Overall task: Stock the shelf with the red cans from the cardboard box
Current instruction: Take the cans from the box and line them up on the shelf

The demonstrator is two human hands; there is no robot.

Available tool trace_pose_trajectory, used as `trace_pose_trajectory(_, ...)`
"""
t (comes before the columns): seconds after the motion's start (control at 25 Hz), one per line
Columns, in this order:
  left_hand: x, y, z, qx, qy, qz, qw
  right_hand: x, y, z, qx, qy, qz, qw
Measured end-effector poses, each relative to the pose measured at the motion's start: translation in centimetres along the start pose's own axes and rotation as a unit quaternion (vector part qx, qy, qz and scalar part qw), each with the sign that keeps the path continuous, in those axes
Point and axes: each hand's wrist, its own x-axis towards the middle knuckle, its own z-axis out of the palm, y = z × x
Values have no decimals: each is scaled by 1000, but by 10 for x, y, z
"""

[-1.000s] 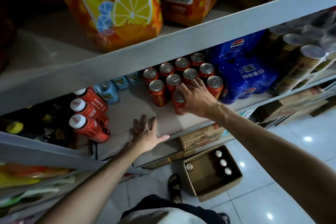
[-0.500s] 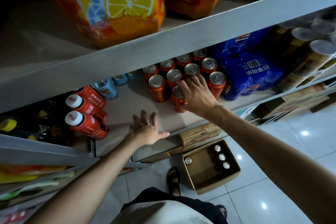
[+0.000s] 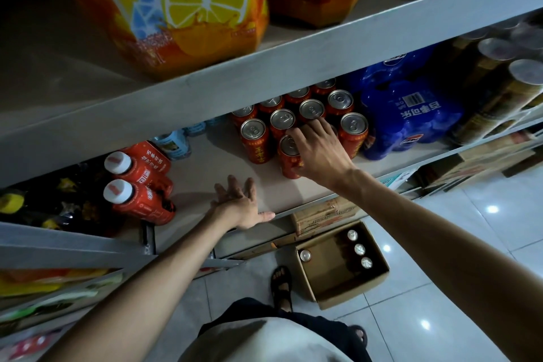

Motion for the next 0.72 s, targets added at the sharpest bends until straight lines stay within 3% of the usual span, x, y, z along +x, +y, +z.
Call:
trace_pose_trajectory(0.32,-6,0,3,-33,9,0,999,-11,-9,-4,17,-7,21,1000)
trace_pose_trajectory(0.44,-24,11,12,-97,171,39,980,-36,-13,-11,48,50,50,996)
trace_pose_trajectory(0.56,-52,53,43,-184,337,161,909,-100,0,-5,105,102,86,985)
trace_pose_trajectory(0.64,-59,85,67,-176,337,242,893,-154,17,14,145,96,128,977)
trace_pose_trajectory(0.72,-47,112,91,-189,255,256,913,-206,40,40,175,45,171,968)
